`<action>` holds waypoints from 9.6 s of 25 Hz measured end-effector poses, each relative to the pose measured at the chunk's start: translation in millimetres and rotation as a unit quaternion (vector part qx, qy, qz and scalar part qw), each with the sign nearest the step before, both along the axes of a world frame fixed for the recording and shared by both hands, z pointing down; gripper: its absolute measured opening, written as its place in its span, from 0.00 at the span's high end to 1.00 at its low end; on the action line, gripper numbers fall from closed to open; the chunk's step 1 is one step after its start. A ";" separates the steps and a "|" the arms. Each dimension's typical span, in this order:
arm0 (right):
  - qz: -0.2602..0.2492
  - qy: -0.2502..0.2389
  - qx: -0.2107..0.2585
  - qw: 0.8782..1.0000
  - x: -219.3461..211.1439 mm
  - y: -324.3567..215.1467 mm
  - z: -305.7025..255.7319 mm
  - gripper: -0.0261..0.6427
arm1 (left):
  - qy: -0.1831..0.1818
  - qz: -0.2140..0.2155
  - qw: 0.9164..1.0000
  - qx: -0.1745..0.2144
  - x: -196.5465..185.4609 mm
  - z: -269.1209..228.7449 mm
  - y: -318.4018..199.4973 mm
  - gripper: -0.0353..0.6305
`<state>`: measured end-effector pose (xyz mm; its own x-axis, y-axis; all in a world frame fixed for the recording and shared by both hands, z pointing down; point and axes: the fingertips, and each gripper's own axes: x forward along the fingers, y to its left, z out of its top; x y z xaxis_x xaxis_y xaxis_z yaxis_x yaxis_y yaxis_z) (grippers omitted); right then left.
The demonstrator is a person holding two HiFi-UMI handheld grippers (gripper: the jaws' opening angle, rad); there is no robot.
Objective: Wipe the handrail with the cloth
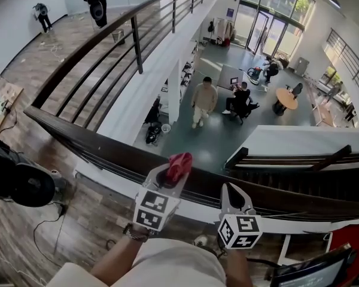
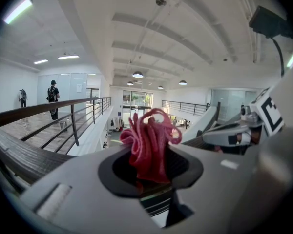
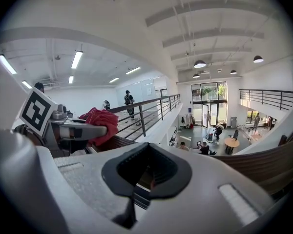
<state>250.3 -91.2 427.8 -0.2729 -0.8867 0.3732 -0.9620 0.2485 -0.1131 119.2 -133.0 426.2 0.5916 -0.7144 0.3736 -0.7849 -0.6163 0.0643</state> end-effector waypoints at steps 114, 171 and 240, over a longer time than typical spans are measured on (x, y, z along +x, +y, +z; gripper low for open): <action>-0.047 -0.044 0.057 0.996 -26.2 -10.6 -8.9 0.96 | -0.013 -0.067 0.993 0.092 -15.3 16.4 33.2 0.75; 0.005 -0.030 0.016 0.999 14.4 17.2 1.6 0.96 | 0.005 -0.001 0.999 0.048 32.6 40.9 52.5 0.75; -0.023 -0.045 0.040 0.998 40.4 21.5 -12.6 0.96 | 0.035 -0.032 0.997 0.063 91.8 6.9 66.9 0.76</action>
